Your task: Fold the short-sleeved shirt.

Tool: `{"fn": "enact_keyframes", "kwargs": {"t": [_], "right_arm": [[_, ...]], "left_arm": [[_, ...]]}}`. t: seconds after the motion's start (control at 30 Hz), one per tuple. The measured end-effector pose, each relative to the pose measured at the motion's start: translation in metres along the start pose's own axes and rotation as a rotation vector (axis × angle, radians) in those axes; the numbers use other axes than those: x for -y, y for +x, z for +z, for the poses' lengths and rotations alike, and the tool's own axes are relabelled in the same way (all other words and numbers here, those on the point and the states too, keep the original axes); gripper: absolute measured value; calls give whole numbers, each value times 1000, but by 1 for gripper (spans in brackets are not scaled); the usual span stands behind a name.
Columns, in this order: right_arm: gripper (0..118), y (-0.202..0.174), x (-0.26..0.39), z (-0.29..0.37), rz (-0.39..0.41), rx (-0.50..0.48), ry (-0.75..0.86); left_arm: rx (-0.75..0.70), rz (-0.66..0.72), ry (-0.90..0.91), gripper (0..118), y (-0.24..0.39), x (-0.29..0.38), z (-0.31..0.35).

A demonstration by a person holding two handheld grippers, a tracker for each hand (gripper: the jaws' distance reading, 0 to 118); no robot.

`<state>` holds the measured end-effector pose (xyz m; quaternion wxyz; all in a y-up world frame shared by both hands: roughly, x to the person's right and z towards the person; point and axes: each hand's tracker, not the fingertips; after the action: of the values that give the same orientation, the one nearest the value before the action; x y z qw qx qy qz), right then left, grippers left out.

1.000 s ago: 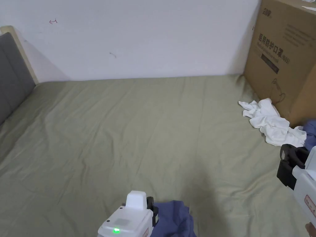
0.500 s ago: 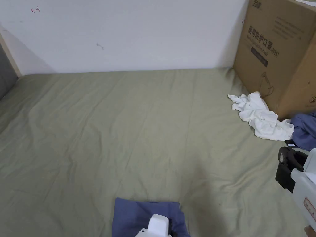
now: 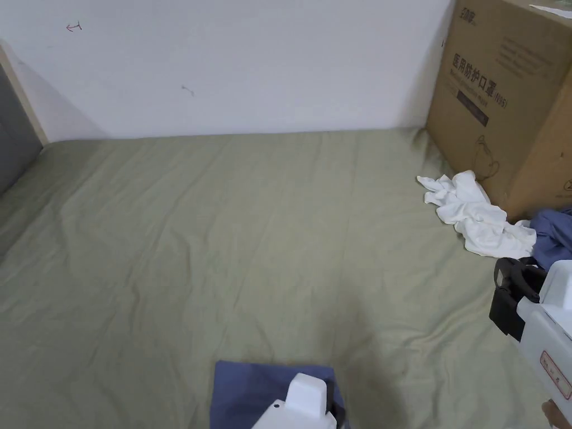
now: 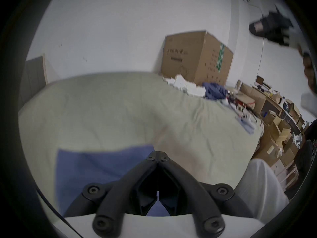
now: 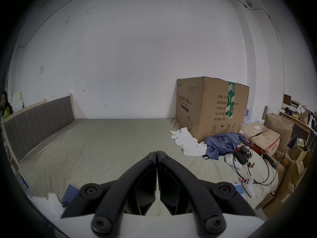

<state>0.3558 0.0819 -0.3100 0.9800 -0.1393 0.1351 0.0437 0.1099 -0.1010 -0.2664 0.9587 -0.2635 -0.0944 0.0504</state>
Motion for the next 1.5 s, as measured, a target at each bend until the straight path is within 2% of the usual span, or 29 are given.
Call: {"fn": "enact_keyframes", "kwargs": {"t": [0.23, 0.33, 0.5, 0.8, 1.07, 1.17, 1.37, 1.5], "right_arm": [[0, -24, -20, 7, -8, -42, 72], [0, -36, -28, 8, -10, -60, 104], [0, -55, -34, 5, -5, -69, 165], [0, -82, -30, 0, -2, -77, 229], [0, -92, -22, -5, 0, -95, 221], [0, -109, -9, -12, 1, -116, 198], [0, -160, 66, -50, 63, -209, 5], [0, -192, 122, -72, 59, -258, -131]], "left_arm": [[-108, -90, 229, 0, -38, -83, 61], [-198, -128, 318, 0, -58, -112, 82], [-308, -89, 454, 0, -96, -147, 120], [-493, -78, 524, 0, -149, -155, 161], [-514, -29, 522, 0, -160, -147, 168], [-510, -25, 521, 0, -160, -145, 172], [-496, -12, 510, 0, -163, -138, 179], [-494, -1, 492, 0, -168, -133, 183]]}}
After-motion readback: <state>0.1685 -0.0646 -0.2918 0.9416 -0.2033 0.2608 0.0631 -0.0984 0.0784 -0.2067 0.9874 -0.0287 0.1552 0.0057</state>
